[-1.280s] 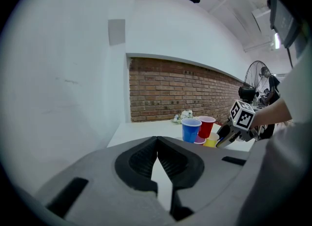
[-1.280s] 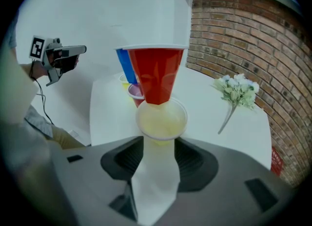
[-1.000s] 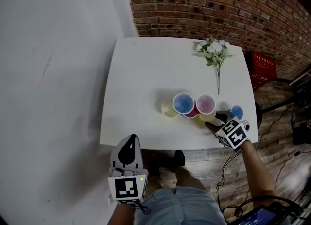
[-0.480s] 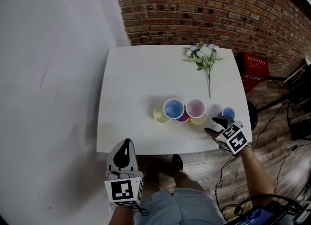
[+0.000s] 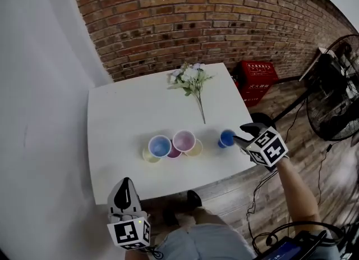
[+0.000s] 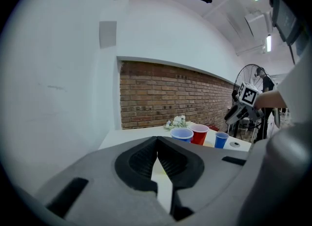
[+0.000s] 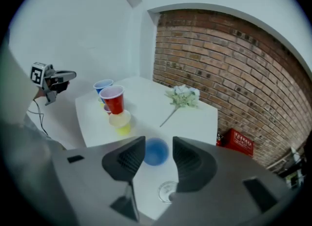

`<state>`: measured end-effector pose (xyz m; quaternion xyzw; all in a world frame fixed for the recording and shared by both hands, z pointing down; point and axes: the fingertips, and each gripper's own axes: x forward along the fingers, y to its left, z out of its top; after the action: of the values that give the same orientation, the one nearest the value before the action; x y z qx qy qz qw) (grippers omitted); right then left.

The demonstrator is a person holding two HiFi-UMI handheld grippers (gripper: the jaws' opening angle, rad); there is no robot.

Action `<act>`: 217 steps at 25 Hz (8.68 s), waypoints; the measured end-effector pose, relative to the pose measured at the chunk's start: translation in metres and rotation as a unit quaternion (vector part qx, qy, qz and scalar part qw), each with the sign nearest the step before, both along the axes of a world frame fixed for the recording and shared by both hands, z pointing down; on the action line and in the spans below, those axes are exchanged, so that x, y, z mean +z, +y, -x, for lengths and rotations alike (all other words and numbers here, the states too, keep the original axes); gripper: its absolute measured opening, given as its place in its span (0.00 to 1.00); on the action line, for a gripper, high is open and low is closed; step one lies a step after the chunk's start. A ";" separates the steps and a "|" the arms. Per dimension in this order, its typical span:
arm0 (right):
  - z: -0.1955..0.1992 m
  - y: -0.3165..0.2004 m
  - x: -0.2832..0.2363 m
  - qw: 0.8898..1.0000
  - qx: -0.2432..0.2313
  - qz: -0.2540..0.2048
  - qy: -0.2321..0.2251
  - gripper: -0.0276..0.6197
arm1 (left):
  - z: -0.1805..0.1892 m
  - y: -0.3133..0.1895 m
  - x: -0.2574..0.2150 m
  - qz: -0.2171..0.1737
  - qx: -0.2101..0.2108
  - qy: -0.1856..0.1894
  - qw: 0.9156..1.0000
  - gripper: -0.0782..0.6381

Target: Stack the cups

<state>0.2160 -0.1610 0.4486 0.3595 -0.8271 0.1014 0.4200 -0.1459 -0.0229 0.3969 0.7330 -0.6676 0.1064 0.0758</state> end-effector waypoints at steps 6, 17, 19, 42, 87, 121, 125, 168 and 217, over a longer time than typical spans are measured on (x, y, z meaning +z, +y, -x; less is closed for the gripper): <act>-0.026 -0.023 0.042 0.997 0.052 0.064 0.000 0.30 | -0.008 -0.004 0.011 0.018 0.003 -0.012 1.000 0.12; -0.035 -0.036 0.092 0.989 0.078 0.123 0.025 0.22 | -0.010 -0.007 0.022 0.038 -0.001 -0.021 0.999 0.12; -0.037 -0.036 0.096 0.988 0.082 0.128 0.030 0.17 | -0.009 -0.007 0.023 0.039 -0.002 -0.021 0.999 0.12; 0.110 -0.021 -0.081 0.982 -0.038 0.171 -0.070 0.09 | 0.014 0.019 -0.016 -0.027 -0.019 0.008 0.999 0.12; 0.211 -0.007 -0.061 0.958 -0.123 0.257 -0.032 0.09 | 0.071 0.053 -0.007 -0.014 -0.084 0.025 0.996 0.12; 0.211 -0.007 -0.069 0.949 -0.151 0.276 -0.013 0.09 | 0.076 0.045 -0.004 -0.017 -0.083 0.031 0.996 0.12; 0.211 -0.005 -0.070 0.946 -0.161 0.282 0.008 0.09 | 0.077 0.043 -0.003 -0.016 -0.083 0.031 0.996 0.12; 0.174 -0.035 -0.093 0.956 -0.136 0.259 -0.020 0.09 | 0.070 0.026 -0.012 -0.021 -0.072 0.026 0.997 0.12; 0.111 0.039 0.105 0.990 -0.132 0.047 -0.025 0.36 | 0.003 -0.002 0.015 0.039 -0.016 -0.021 0.999 0.12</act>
<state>0.1046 -0.1216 0.5539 0.2241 -0.8720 0.0924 0.4253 -0.1491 -0.0247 0.4122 0.7163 -0.6760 0.1461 0.0922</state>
